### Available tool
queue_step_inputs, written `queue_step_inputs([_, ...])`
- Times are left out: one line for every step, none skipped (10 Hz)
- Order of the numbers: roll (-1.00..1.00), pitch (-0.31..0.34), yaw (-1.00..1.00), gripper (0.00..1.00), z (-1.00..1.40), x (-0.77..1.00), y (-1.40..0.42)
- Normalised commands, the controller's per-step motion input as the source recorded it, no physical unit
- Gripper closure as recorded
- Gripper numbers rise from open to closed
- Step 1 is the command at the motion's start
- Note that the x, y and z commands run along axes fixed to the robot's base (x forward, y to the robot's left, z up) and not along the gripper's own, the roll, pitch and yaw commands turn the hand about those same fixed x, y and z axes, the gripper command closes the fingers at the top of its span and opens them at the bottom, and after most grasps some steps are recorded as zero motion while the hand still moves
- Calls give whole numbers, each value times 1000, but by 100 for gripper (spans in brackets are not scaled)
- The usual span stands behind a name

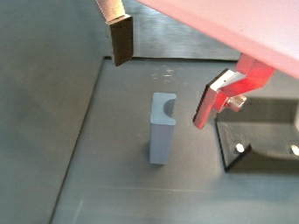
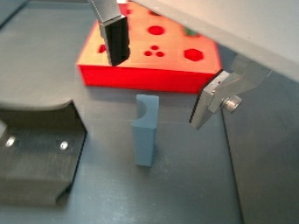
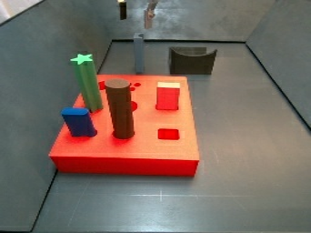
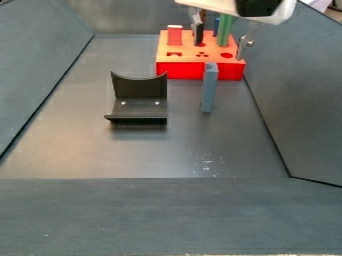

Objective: Pick up the arch object. Move up. Rotate the arch object. Move to above the board. Insert the arch object.
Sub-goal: Rotate the arch object.

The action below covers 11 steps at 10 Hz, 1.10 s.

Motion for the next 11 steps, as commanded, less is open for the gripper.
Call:
queue_step_inputs([0, 7, -1000, 0, -23, 19, 10])
queue_step_inputs([0, 7, -1000, 0, -22, 19, 11])
queue_step_inputs([0, 8, -1000, 0, -22, 19, 11])
queue_step_inputs([0, 9, -1000, 0, -22, 19, 11])
queue_step_inputs([0, 10, -1000, 0, -22, 19, 11])
queue_step_inputs([0, 11, -1000, 0, -22, 19, 11])
queue_step_inputs([0, 14, -1000, 0, -22, 19, 11])
queue_step_inputs([0, 16, -1000, 0, -22, 19, 11])
queue_step_inputs([-1, 20, -1000, 0, -22, 19, 11])
queue_step_inputs([-1, 21, -828, 0, -21, 19, 11])
queue_step_inputs([-1, 21, -510, 0, -21, 19, 11])
